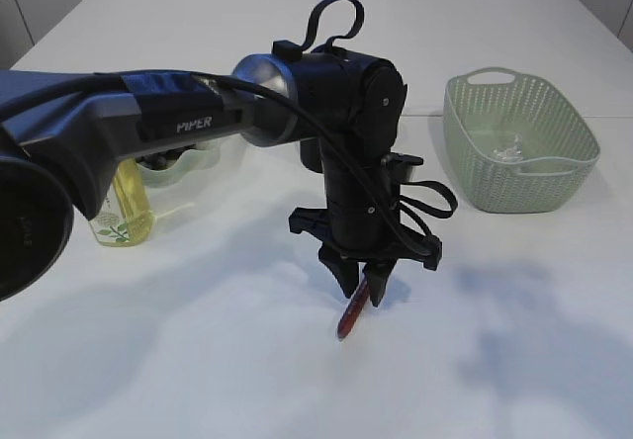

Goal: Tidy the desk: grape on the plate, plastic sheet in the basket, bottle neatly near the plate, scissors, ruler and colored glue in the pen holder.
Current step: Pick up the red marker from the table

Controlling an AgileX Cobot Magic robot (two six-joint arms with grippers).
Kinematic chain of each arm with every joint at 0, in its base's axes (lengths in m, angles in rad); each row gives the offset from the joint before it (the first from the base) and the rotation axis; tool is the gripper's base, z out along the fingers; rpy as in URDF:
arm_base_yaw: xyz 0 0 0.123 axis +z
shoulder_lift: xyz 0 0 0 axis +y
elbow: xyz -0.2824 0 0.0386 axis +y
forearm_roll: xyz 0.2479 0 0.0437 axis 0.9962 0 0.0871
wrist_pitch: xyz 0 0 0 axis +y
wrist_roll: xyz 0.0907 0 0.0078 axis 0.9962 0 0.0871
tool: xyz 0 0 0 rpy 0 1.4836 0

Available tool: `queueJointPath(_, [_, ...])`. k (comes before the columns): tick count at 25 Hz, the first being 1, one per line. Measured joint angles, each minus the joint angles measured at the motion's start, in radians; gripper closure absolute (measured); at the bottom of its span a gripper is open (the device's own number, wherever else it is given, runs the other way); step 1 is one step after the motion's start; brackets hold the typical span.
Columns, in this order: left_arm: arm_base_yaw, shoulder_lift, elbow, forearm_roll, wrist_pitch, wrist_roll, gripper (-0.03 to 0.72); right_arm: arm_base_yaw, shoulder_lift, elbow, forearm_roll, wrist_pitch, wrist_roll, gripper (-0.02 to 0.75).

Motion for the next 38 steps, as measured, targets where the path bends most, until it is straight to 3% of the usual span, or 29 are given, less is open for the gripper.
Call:
queueJointPath(10, [0.000,0.000,0.000,-0.002,0.000,0.000,0.473,0.000,0.000,0.000,0.000,0.000,0.000,0.248])
queueJointPath(19, [0.000,0.000,0.033,-0.002,0.000,0.000,0.392,0.000,0.000,0.000,0.000,0.002,0.000,0.248])
queueJointPath(38, [0.000,0.000,0.038,-0.002,-0.002,-0.002,0.389,0.000,0.000,0.000,0.000,0.002,0.000,0.248])
